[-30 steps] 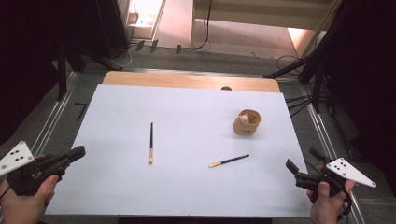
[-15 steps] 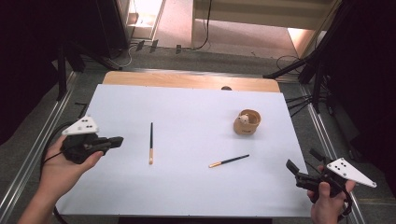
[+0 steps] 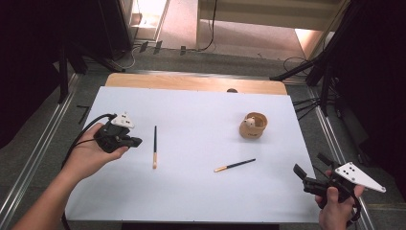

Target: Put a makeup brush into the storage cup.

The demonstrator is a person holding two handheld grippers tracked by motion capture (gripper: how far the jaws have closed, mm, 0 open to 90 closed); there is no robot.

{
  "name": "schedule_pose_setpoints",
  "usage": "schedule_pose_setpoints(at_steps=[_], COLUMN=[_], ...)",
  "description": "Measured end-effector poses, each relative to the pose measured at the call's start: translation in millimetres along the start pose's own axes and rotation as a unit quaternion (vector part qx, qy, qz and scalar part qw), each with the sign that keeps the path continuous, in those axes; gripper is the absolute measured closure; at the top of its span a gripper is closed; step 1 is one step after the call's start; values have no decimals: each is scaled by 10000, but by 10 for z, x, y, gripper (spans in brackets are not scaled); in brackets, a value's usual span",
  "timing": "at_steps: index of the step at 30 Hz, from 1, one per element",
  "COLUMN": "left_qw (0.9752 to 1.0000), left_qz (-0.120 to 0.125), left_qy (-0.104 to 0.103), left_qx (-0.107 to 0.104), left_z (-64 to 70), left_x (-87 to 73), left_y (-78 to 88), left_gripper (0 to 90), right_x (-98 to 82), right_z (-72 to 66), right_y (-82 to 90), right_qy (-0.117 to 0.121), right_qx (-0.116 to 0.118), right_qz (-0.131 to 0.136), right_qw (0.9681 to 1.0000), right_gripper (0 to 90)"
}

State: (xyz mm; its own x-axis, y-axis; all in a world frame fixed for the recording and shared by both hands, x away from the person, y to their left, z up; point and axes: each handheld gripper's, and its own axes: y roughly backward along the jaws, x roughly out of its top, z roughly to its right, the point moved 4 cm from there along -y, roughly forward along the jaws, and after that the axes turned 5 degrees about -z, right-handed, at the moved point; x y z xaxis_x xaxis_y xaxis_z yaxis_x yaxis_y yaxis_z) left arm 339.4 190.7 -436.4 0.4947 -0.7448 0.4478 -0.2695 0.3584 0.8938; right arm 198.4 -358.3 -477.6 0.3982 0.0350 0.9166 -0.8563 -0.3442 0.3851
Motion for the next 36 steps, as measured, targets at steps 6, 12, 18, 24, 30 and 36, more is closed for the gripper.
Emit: schedule_pose_setpoints(at_steps=[6,12,18,24,30,36], left_qw=[9994,9973,9950,9936,9945,9953], left_qz=[-347,-732,-996,-1120,-1021,-931], left_qy=[26,43,-45,-89,-84,-84], left_qx=[-62,-40,-31,-136,-230,-255], left_z=[-89,-61,-25,37,80,114], left_x=[15,54,50,56,108,173], left_y=[-303,-575,-691,-803,-862,-906], left_gripper=[900,900,900,900,900,900], right_x=[-5,-13,-21,-18,-21,-22], right_z=[-5,-8,2,1,-1,4], right_y=[-2,-13,-11,-11,-18,-20], right_qy=[17,31,9,24,30,27], right_qx=[16,27,32,29,26,16], right_qz=[-27,-43,-50,-48,-72,-67], right_qw=[10000,10000,10000,10000,10000,10000], right_gripper=[4,4,4,4,4,4])
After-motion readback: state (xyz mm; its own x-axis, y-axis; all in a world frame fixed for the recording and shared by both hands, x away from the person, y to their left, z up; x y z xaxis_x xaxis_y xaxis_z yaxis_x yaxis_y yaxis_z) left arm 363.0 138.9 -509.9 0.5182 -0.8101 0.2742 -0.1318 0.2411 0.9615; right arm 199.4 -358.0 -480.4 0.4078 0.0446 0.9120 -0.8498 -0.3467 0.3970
